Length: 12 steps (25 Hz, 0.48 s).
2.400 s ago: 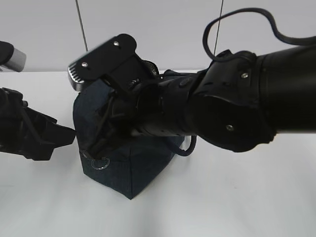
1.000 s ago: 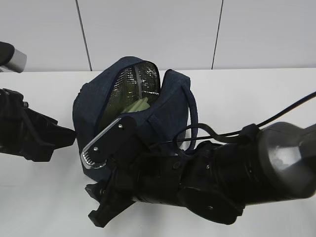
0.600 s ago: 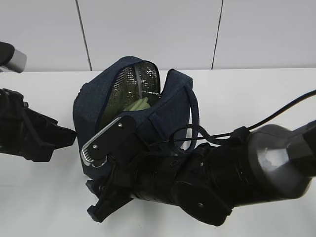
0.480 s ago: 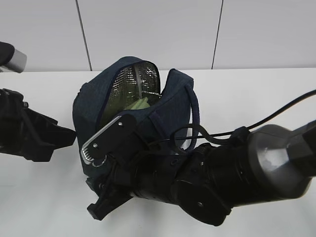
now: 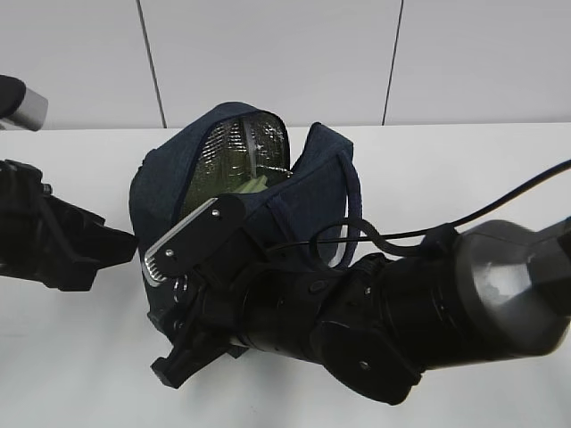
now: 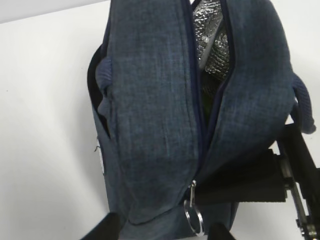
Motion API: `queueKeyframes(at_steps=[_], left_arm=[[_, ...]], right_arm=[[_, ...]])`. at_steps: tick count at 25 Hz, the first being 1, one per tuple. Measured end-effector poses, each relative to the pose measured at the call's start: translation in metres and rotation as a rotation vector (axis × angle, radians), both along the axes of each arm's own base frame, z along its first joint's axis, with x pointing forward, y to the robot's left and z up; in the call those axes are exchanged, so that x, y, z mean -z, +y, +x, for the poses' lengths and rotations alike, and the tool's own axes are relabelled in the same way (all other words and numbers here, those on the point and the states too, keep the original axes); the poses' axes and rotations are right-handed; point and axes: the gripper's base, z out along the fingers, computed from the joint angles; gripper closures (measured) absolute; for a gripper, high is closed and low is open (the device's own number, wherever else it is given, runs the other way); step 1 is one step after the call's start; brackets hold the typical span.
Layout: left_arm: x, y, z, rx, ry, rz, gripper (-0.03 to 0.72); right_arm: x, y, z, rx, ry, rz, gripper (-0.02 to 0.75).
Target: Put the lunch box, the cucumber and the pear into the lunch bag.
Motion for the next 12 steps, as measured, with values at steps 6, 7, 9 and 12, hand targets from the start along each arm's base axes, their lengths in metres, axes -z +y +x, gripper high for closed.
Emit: queueKeyframes(at_steps=[6,7,9,12], left_arm=[[0.0,0.0,0.0,0.0,0.0,-0.001,0.358],[0.0,0.0,0.0,0.0,0.0,-0.001,0.358],[0.0,0.0,0.0,0.0,0.0,-0.001,0.358],[0.0,-0.0001,0.0,-0.001,0.001,-0.002,0.358]], right_arm=[[0.0,0.0,0.0,-0.001,-0.001,-0.001,0.309],[0.0,0.0,0.0,-0.001,-0.001,-0.001,0.311],[0.0,0.0,0.0,-0.001,-0.001,-0.001,0.313],[0.0,0.0,0.0,-0.001,-0.001,-0.001,0.314]])
